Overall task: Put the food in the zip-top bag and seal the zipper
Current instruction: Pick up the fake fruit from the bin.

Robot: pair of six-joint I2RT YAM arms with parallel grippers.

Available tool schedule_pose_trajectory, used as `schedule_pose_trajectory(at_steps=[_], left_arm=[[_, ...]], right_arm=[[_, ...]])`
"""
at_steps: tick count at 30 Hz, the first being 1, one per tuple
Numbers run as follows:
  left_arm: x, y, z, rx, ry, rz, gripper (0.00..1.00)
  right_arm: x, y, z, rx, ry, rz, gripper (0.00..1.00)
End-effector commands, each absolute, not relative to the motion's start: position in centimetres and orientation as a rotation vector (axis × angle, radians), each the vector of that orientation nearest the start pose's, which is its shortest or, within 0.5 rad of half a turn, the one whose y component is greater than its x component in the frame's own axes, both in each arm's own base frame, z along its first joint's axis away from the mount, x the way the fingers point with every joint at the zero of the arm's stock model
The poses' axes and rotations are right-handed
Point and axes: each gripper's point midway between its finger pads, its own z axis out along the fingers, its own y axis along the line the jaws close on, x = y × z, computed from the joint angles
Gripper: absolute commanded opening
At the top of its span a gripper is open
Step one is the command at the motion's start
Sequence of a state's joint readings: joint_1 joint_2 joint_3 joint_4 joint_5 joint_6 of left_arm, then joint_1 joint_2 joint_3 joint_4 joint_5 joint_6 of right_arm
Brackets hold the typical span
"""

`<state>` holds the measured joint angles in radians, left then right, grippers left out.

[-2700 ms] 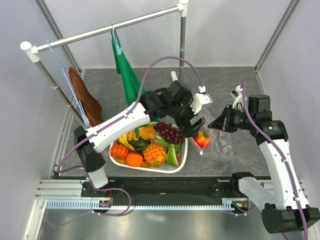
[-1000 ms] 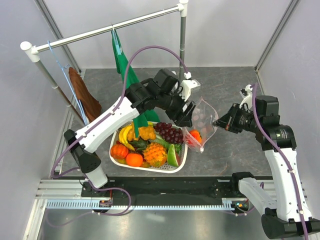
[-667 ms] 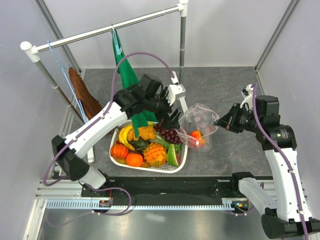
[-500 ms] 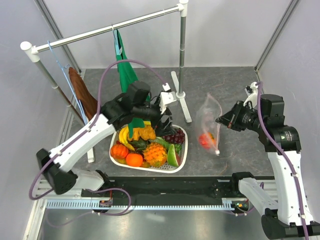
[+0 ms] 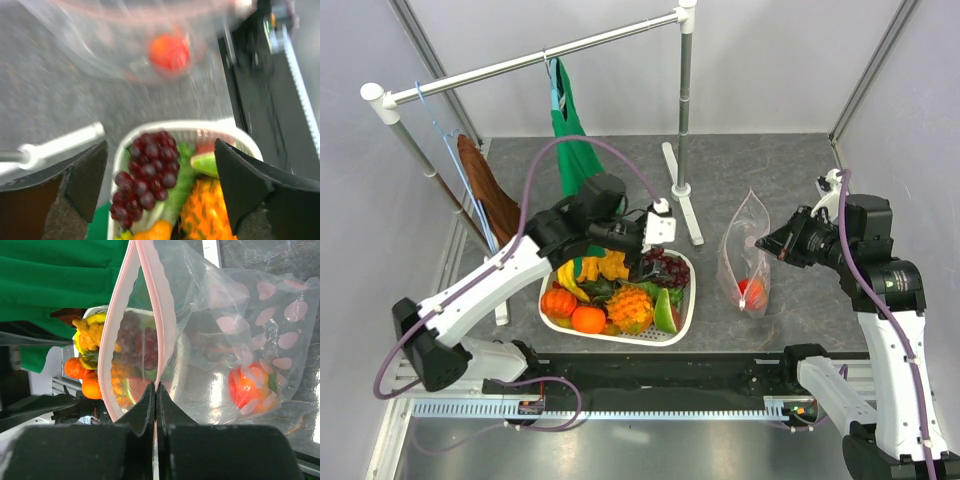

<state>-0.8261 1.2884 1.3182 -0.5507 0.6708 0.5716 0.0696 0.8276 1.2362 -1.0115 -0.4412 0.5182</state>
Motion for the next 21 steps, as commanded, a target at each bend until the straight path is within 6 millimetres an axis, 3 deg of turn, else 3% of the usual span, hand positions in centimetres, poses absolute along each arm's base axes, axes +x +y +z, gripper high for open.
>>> schedule_pose_trajectory(at_steps=[1, 5, 11, 21], left_arm=[[17.1, -31.7, 26.2, 1.899, 1.188, -0.787, 0.91], [18.3, -31.3, 24.0, 1.908, 1.265, -0.686, 0.96], [21.6, -31.9, 21.7, 2.017, 1.171, -0.483, 1.0], [22.9, -32.9, 17.1, 2.211, 1.076, -0.406, 1.0]], right_arm=[[19.7, 10.0, 29.4, 0.251, 2.218, 0.755, 0.0], [19.7, 10.1, 27.8, 0.241, 2.255, 0.75, 0.0], [19.8, 10.6, 27.0, 0.232, 2.271, 0.787, 0.0], [19.9, 10.8, 27.0, 0.227, 2.273, 0.799, 0.0]])
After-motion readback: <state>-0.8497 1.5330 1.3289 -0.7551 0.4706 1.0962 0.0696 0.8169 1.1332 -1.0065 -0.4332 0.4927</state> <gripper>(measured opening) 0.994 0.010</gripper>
